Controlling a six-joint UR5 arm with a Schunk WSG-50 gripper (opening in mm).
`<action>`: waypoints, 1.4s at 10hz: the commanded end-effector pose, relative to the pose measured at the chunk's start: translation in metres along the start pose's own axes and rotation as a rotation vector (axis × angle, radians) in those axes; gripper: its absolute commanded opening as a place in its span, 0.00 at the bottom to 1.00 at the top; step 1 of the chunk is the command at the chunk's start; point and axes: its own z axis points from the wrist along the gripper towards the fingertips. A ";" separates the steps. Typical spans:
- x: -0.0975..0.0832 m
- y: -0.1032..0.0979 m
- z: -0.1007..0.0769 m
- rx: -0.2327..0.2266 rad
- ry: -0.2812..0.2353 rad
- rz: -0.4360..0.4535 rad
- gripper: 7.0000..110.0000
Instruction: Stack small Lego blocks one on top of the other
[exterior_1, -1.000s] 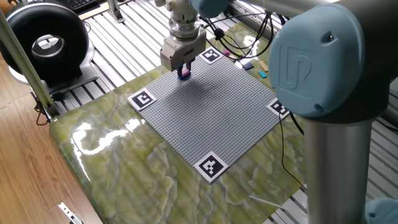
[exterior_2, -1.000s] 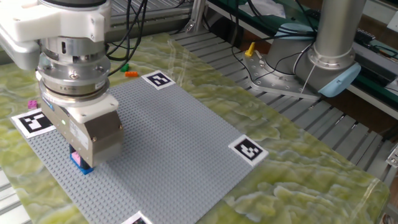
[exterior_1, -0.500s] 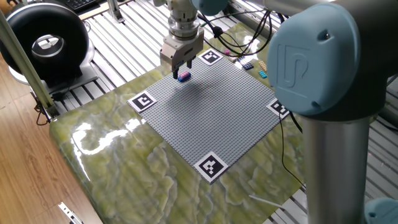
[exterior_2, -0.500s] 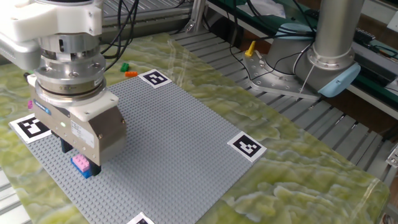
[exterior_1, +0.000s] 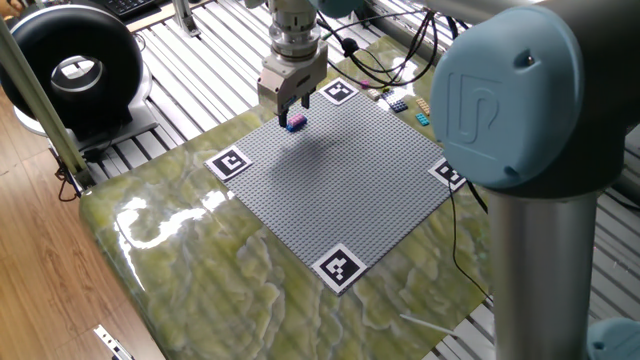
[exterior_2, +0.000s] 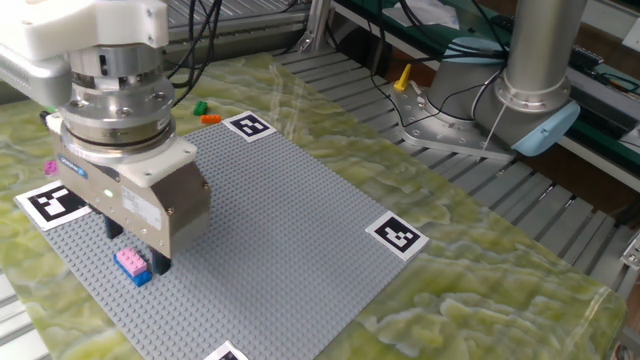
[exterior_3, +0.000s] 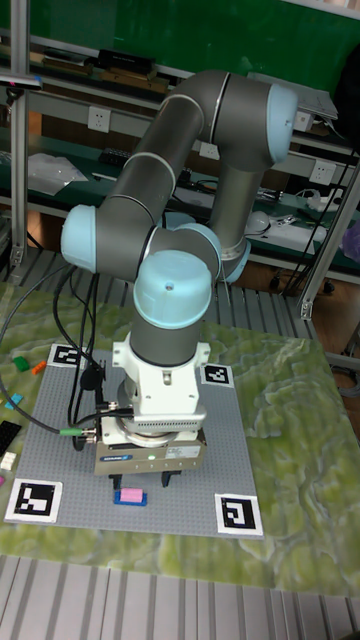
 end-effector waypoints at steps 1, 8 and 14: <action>0.001 0.024 0.005 -0.048 -0.004 0.067 0.57; -0.006 0.020 0.005 -0.009 0.005 0.064 0.57; -0.009 0.018 0.008 0.011 0.007 0.068 0.57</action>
